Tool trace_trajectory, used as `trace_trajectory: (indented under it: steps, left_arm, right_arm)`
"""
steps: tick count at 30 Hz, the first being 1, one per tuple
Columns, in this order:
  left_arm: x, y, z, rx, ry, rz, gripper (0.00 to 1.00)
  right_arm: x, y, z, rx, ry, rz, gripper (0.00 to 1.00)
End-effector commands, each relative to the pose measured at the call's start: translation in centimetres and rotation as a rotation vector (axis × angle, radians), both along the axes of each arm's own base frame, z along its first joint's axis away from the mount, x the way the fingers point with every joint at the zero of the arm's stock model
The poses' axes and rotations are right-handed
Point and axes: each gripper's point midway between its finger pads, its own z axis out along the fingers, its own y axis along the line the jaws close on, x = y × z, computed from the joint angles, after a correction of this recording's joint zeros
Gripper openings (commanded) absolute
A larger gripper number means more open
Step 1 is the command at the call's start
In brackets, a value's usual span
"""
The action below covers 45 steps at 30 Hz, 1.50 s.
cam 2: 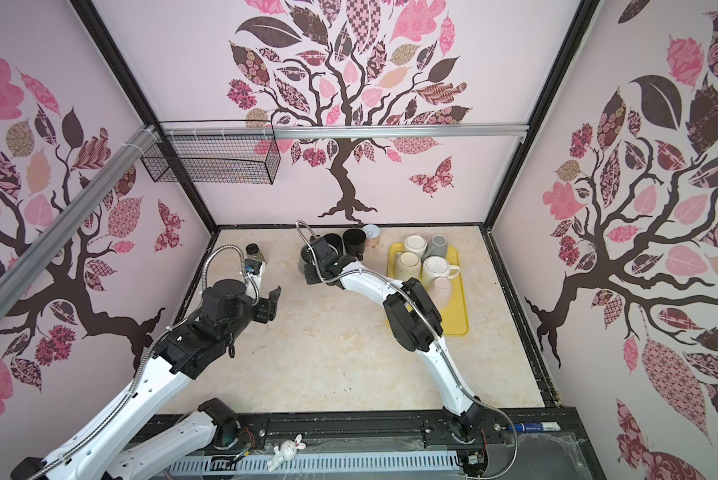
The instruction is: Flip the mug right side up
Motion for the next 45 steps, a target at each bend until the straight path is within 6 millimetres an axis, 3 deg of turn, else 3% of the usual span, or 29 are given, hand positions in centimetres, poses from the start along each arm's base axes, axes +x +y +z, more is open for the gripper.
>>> trace_trajectory:
  steps: [1,4,6,7,12,26,36,45]
  left_arm:
    - [0.2,-0.2,-1.1,0.000,0.011,-0.006,0.74]
    - [0.3,-0.5,-1.7,-0.011,0.031,-0.010,0.74]
    - [0.4,-0.5,-2.0,-0.003,0.036,-0.009,0.74]
    - [0.4,-0.4,-2.0,0.000,0.037,-0.007,0.74]
    - [0.4,-0.2,-2.2,0.014,0.035,-0.006,0.74]
    - [0.4,-0.2,-2.3,0.004,0.037,-0.006,0.75]
    - [0.4,-0.3,-2.4,-0.006,0.043,-0.008,0.75]
    - [0.5,-0.3,-2.8,-0.017,0.052,-0.006,0.75]
  right_arm:
    - [2.5,1.7,3.6,0.031,-0.140,-0.004,0.00]
    - [3.3,1.7,2.3,-0.009,-0.136,-0.016,0.00]
    - [3.8,1.9,3.2,-0.011,-0.151,-0.022,0.00]
    - [4.0,1.9,1.1,-0.038,-0.128,-0.024,0.00]
    - [4.4,1.6,0.1,-0.066,-0.124,-0.056,0.00]
    - [4.9,1.7,0.6,-0.044,-0.139,-0.073,0.23]
    - [5.2,2.2,1.9,-0.005,-0.166,-0.074,0.23]
    - [5.3,2.1,1.7,-0.006,-0.167,-0.075,0.16]
